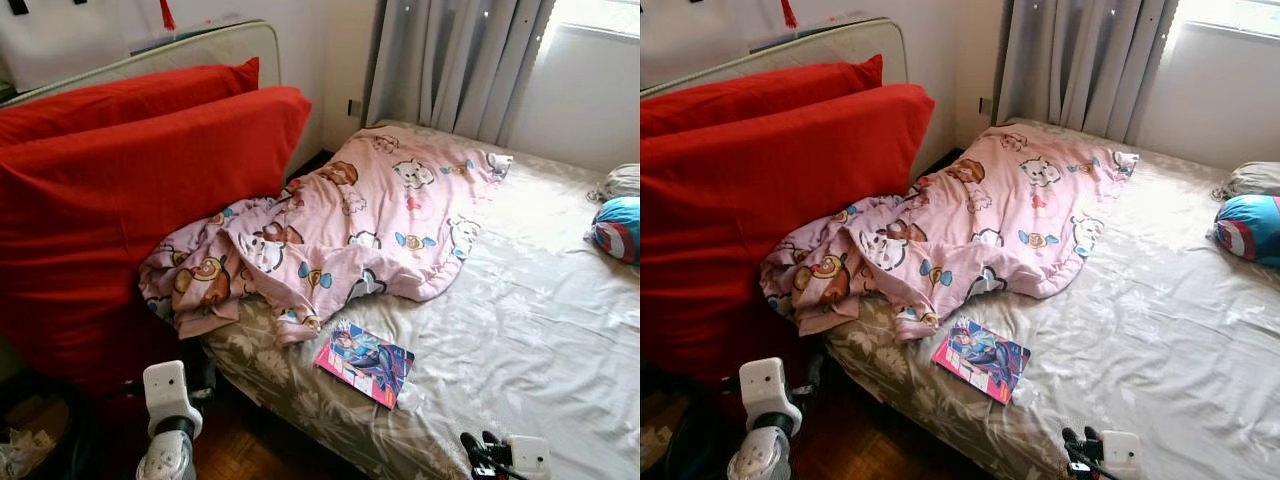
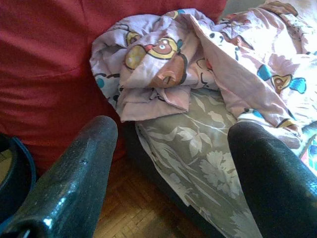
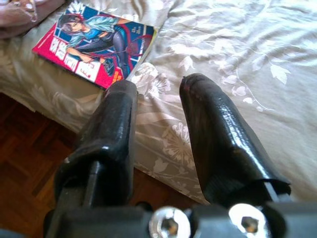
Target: Clean up the room
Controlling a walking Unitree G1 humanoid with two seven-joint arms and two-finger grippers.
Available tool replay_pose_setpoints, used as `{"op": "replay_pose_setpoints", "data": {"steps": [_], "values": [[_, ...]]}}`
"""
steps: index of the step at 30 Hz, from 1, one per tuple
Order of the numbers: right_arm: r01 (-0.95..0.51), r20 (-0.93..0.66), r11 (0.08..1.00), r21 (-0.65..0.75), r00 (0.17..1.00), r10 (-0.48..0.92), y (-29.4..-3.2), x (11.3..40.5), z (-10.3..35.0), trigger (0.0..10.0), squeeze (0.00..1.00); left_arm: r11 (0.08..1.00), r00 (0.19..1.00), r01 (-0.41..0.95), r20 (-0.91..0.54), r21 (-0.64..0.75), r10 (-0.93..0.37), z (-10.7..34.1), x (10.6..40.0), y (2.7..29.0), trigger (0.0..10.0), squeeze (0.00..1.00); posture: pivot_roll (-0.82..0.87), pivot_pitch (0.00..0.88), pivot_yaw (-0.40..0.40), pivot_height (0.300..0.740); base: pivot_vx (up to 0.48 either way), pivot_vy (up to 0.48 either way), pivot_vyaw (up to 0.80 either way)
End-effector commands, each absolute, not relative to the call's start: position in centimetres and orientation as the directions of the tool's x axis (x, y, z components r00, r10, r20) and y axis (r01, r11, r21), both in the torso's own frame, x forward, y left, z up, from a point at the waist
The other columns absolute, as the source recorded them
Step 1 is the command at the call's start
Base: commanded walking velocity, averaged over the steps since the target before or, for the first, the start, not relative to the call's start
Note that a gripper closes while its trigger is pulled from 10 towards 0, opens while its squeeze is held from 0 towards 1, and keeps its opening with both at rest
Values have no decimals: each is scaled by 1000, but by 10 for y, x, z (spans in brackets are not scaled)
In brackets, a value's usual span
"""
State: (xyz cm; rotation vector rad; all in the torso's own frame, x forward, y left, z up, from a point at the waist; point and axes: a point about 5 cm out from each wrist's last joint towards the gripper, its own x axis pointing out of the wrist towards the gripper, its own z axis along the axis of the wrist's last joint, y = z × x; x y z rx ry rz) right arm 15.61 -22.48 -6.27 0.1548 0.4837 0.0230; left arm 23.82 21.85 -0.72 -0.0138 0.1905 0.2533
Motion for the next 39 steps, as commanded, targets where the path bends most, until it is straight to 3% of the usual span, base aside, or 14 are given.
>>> {"op": "replay_pose_setpoints", "data": {"steps": [1,3,6,7,16,21,27,39], "values": [[-25,-467,990,139,880,88,-224,148,-64,10000,0,963,949,-270,-163,17,269,-6,233,219,10000,0,-51,0,-45,740,0,0,0],[-40,-465,990,139,880,100,-224,145,-65,10000,0,961,949,-275,-154,18,274,-5,229,219,10000,0,-43,0,-53,740,0,0,0],[-195,-96,977,88,974,203,-172,301,31,10000,0,961,953,-275,-126,18,275,-1,229,218,10000,0,-29,0,-55,740,0,0,0],[-195,-93,977,89,975,203,-169,308,36,10000,0,962,955,-272,-118,19,273,1,229,218,10000,0,-29,0,-55,740,0,0,0],[-141,-16,984,108,990,143,-155,316,49,10000,0,972,972,-228,-45,52,230,21,235,219,10000,0,-11,0,-35,740,0,0,0],[-133,35,991,25,991,132,-157,314,55,10000,0,971,971,-235,-35,54,237,24,232,221,10000,0,-5,0,-41,740,0,0,0],[26,53,999,31,998,-28,-187,278,40,10000,0,972,974,-226,-13,55,227,32,222,221,10000,0,-1,0,-33,740,0,0,0],[111,16,993,32,994,-111,-199,265,34,10000,0,977,980,-200,-10,70,201,38,220,222,10000,0,-9,0,-28,740,0,0,0]]}}
